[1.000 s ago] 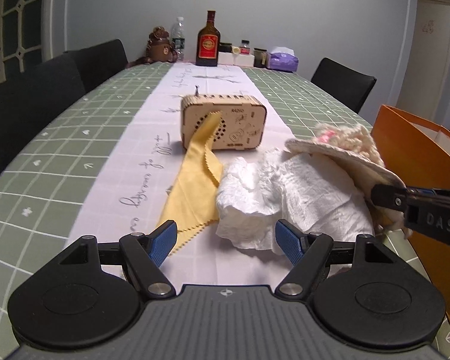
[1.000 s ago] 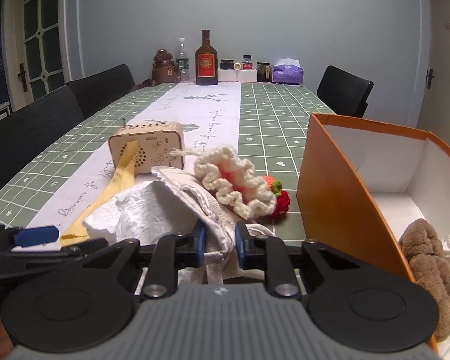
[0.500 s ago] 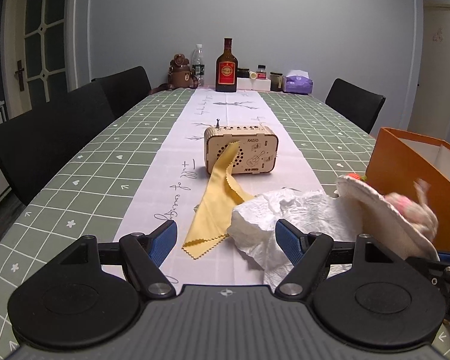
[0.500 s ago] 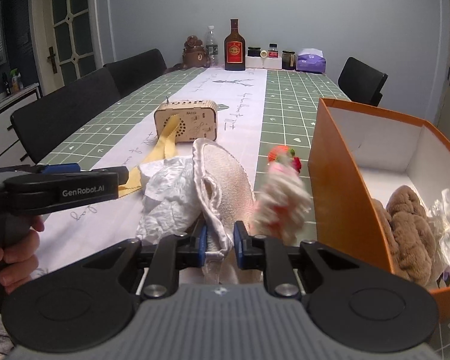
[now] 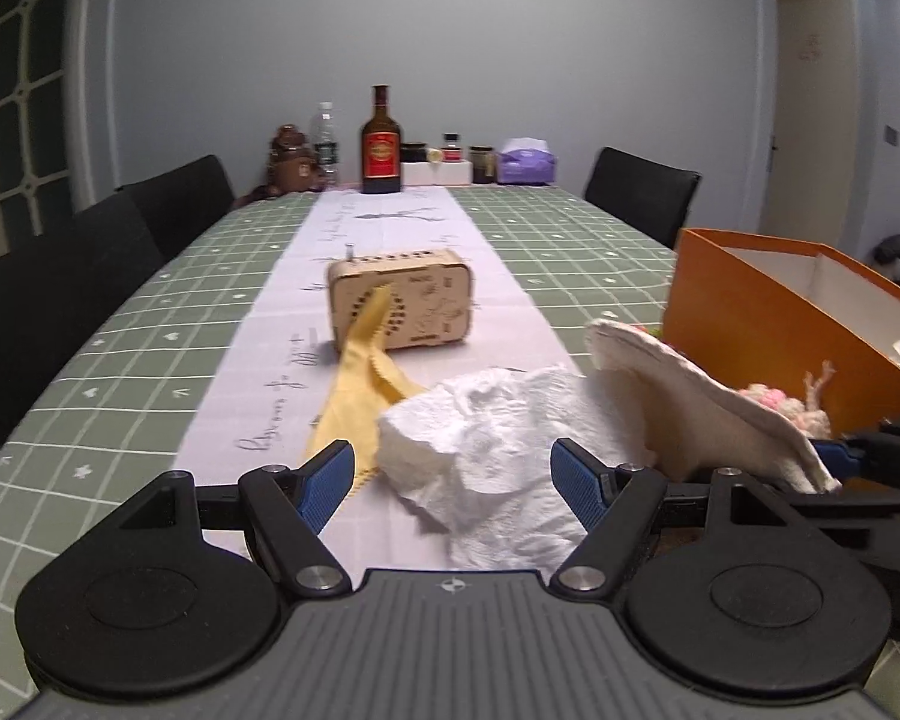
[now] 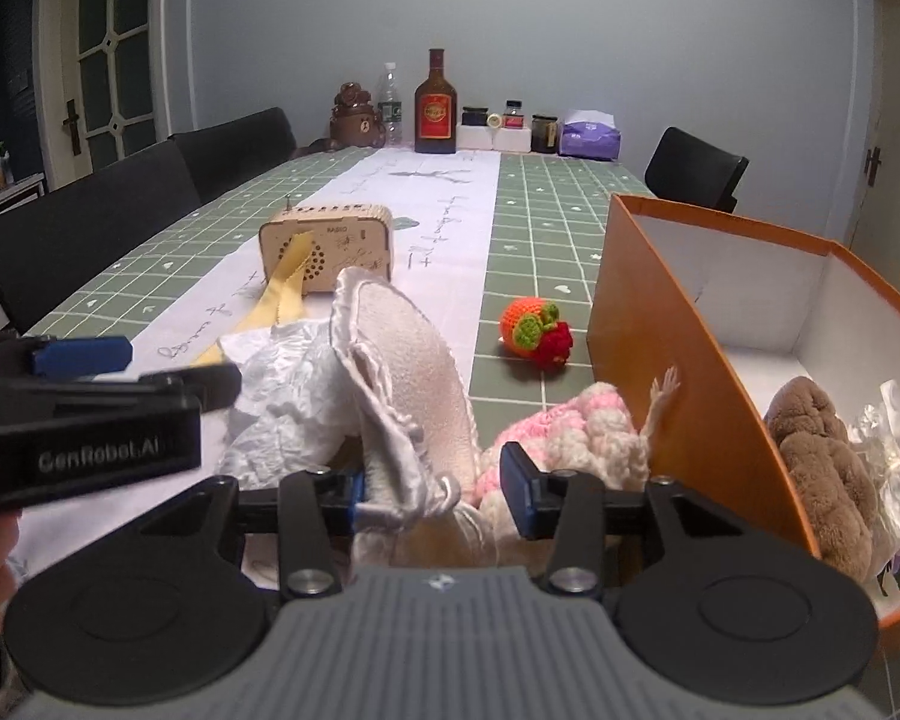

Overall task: Organize soft objects
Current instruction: 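Grasp the white crumpled tissue with the left gripper while the right holds the pad, then carry the tissue and pad toward the orange box with both grippers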

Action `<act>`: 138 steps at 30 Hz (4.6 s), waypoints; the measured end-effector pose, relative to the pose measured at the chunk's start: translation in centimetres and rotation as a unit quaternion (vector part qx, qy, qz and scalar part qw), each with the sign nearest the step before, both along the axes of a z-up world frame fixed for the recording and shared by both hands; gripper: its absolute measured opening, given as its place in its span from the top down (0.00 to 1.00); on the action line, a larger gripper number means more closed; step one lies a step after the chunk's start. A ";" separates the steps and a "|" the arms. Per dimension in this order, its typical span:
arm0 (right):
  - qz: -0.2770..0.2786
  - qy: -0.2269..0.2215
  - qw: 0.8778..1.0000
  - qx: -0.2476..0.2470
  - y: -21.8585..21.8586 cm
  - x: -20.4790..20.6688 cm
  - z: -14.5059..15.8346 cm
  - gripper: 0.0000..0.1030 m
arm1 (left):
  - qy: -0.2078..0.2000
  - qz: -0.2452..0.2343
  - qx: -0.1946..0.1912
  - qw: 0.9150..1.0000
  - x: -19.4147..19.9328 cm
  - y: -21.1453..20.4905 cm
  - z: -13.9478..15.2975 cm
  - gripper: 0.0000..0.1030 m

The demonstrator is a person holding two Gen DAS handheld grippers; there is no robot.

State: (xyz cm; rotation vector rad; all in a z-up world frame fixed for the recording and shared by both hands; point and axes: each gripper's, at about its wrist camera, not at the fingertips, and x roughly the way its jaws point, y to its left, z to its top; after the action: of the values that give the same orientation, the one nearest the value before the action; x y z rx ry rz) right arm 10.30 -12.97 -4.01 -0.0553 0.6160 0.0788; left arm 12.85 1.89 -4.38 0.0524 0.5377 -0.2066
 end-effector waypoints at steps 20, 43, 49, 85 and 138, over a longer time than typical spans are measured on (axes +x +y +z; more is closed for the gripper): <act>-0.016 -0.014 0.999 -0.039 -0.8 1.5 -0.2 0.81 | 0.012 -0.099 0.026 0.995 2.1 -2.2 -3.0 0.13; -0.019 -0.012 1.000 -0.020 -1.1 1.4 -0.3 0.80 | 0.051 -0.035 -0.144 0.988 4.9 1.4 -3.9 0.52; -0.018 -0.012 1.000 -0.016 -1.1 1.1 -0.4 0.82 | -0.006 -0.038 -0.120 0.992 3.5 0.7 -3.2 0.78; 0.011 -0.037 0.999 -0.018 -0.2 -0.7 1.1 0.87 | 0.004 -0.020 -0.186 0.982 2.8 5.1 -1.4 0.79; -0.017 -0.166 0.985 -0.053 -14.2 -3.4 13.6 0.96 | -0.093 -0.079 -0.097 0.988 0.6 -12.2 10.9 0.79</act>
State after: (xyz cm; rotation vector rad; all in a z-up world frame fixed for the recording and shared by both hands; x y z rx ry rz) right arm 6.93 -27.14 9.59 -0.1568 0.2879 0.0022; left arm 13.45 -10.33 6.51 -0.0749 0.3246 -0.4046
